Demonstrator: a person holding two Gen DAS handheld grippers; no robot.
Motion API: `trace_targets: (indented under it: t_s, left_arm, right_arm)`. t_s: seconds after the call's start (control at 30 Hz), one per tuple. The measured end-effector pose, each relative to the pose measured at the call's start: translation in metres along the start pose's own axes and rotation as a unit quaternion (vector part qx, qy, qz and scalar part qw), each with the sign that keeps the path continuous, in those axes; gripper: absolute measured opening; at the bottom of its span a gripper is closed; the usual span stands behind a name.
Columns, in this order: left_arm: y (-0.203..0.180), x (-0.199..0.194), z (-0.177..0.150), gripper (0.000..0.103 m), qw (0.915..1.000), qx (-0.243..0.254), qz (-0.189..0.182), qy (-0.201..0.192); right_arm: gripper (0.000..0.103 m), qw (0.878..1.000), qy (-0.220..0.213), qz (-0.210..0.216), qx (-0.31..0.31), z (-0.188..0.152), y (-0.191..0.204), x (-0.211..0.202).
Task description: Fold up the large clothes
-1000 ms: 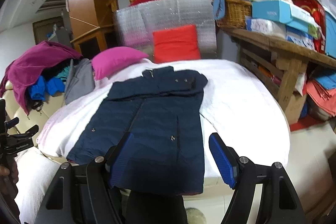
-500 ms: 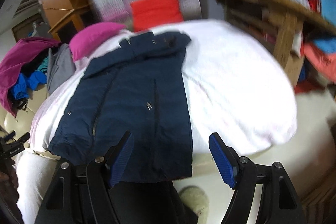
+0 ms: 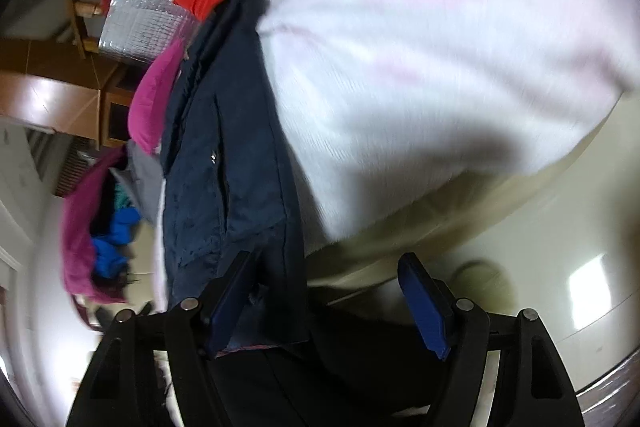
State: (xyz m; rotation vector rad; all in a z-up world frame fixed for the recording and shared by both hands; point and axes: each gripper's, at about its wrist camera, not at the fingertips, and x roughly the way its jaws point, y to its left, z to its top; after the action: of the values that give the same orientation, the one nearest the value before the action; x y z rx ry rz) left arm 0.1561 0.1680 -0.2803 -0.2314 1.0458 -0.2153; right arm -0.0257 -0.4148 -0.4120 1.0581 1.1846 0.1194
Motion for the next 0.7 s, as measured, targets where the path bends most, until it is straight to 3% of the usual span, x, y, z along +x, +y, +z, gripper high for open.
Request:
trace_targets:
  t_s: [0.17,0.23,0.27,0.33,0.37,0.47,0.57,0.63,0.67,0.7]
  left_arm:
    - [0.012,0.016,0.0,0.097,0.9987,-0.033,-0.034,0.018]
    - [0.009,0.023,-0.004,0.082,0.9961,-0.037,-0.071,0.036]
    - [0.007,0.026,-0.004,0.08,0.9955,-0.034,-0.077,0.043]
    - [0.0,0.035,-0.009,0.066,0.9937,-0.023,-0.091,0.062]
    - [-0.002,0.038,-0.009,0.064,0.9929,-0.022,-0.097,0.065]
    - [-0.009,0.04,-0.009,0.063,0.9916,-0.018,-0.109,0.068]
    - [-0.007,0.046,-0.002,0.071,0.9874,-0.033,-0.128,0.088]
    - [-0.007,0.049,0.003,0.073,0.9844,-0.05,-0.141,0.094]
    - [-0.008,0.049,0.003,0.072,0.9841,-0.05,-0.143,0.094]
    - [-0.011,0.047,0.002,0.072,0.9842,-0.043,-0.145,0.092]
  right_arm:
    - [0.078,0.999,0.033,0.029,0.013,-0.003,-0.005,0.018]
    - [0.078,0.998,0.047,0.036,-0.002,-0.005,0.003,0.023]
    - [0.078,0.998,0.05,0.034,-0.007,-0.003,0.006,0.025]
    - [0.065,0.998,0.05,0.024,-0.024,-0.002,0.016,0.03]
    - [0.039,0.998,0.054,0.021,-0.037,0.002,0.027,0.035]
    - [0.03,0.995,0.043,-0.008,-0.088,-0.002,0.046,0.033]
    - [0.032,0.994,0.041,-0.026,-0.103,0.0,0.055,0.034]
    - [0.042,0.996,0.051,-0.029,-0.072,0.005,0.048,0.04]
    - [0.052,0.997,0.056,-0.02,-0.051,0.008,0.043,0.045]
    - [0.052,0.997,0.058,-0.013,-0.047,0.008,0.042,0.047]
